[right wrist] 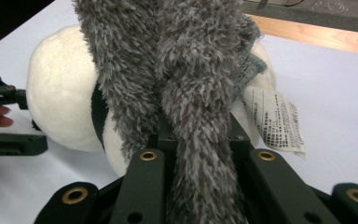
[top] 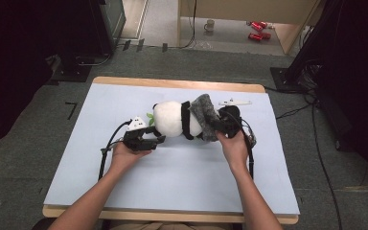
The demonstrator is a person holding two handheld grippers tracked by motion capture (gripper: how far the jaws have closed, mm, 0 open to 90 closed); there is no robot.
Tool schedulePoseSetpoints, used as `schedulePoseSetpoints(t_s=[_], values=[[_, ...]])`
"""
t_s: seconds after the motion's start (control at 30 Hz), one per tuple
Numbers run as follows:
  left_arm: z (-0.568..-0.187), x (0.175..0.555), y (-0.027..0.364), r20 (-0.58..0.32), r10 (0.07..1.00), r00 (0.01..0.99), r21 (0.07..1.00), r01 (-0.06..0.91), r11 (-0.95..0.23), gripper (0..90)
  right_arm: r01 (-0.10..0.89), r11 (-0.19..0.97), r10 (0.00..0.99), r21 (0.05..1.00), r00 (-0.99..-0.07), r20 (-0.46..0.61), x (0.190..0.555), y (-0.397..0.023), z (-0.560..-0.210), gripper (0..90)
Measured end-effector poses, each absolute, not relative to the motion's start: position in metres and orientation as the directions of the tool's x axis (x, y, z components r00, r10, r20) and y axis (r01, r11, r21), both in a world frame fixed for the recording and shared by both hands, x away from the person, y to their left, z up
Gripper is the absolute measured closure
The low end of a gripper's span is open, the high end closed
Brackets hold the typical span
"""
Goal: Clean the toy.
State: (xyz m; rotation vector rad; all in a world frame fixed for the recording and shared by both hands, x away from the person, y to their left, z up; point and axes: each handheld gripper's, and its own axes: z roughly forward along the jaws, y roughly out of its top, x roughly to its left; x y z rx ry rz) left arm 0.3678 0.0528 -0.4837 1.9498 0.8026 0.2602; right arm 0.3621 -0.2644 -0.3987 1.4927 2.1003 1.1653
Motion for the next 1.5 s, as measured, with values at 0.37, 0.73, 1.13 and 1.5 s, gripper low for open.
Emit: schedulePoseSetpoints(t_s=[0.37, 0.73, 1.13, 1.5], values=[[-0.487, 0.379, 0.048, -0.234, 0.666, 0.708, 0.844, 0.488, -0.222, 57.1, 0.636, 0.115, 0.887, 0.763, -0.411, 0.209, 0.362, -0.265, -0.4, 75.6], [-0.459, 0.367, 0.051, -0.397, 0.581, 0.71, 0.758, 0.611, -0.228, 75.1, 0.61, 0.117, 0.868, 0.784, -0.447, 0.218, 0.344, -0.254, -0.374, 76.2], [-0.443, 0.35, 0.044, -0.473, 0.582, 0.662, 0.722, 0.67, -0.174, 73.9, 0.592, 0.183, 0.766, 0.785, -0.586, 0.264, 0.318, -0.19, -0.373, 76.2], [-0.449, 0.354, 0.047, -0.461, 0.61, 0.644, 0.712, 0.679, -0.18, 73.1, 0.586, 0.252, 0.785, 0.77, -0.589, 0.191, 0.322, -0.187, -0.402, 75.6]])
